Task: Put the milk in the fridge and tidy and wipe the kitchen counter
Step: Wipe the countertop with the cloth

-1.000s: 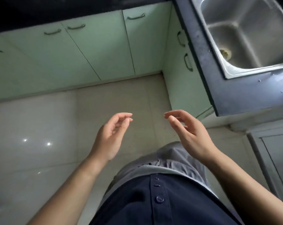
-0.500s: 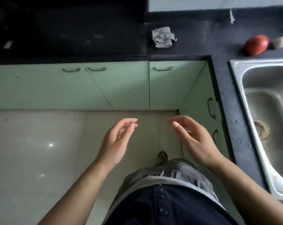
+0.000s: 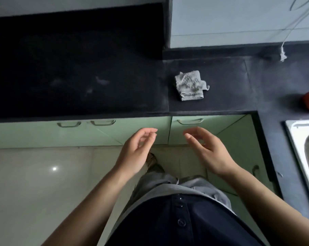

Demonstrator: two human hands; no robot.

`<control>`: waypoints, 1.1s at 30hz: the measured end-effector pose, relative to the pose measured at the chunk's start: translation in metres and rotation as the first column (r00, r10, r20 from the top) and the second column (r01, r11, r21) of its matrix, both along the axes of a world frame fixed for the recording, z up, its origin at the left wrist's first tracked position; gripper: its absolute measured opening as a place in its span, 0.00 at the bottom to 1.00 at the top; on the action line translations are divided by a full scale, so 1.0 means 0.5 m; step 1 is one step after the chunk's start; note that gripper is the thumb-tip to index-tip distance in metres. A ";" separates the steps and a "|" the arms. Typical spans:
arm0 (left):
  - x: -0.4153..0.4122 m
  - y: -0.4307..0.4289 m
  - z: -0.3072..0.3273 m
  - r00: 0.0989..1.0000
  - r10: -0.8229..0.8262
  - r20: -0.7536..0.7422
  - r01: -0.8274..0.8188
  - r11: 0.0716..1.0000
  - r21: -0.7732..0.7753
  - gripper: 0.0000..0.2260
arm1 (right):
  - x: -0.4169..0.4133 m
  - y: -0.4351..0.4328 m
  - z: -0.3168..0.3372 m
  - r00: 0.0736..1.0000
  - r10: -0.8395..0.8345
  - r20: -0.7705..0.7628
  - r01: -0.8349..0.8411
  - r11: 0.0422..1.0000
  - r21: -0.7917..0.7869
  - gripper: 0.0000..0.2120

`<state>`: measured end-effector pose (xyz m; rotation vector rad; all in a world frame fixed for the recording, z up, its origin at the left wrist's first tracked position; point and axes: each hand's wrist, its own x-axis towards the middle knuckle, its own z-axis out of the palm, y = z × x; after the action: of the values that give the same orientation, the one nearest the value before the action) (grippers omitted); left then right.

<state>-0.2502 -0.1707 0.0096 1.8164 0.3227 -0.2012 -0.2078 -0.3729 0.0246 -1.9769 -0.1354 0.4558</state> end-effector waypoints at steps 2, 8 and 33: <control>0.093 0.027 -0.001 0.999 -0.023 -0.043 0.021 0.999 -0.037 0.09 | 0.079 0.029 0.002 0.999 -0.038 0.021 0.038 0.999 -0.011 0.07; 0.344 0.061 -0.028 0.986 -0.055 -0.157 0.047 0.997 -0.053 0.09 | 0.313 0.068 -0.028 0.988 -0.090 0.122 0.110 0.978 -0.175 0.10; 0.422 0.066 -0.190 0.906 -0.329 -0.267 0.393 0.416 0.820 0.27 | 0.450 0.079 -0.194 0.910 0.357 0.210 -0.126 0.721 -0.681 0.24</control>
<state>-0.0391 -0.1379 -0.0854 2.9189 0.0327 -0.4692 0.0173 -0.3334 -0.0723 -2.7536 -0.5200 0.3624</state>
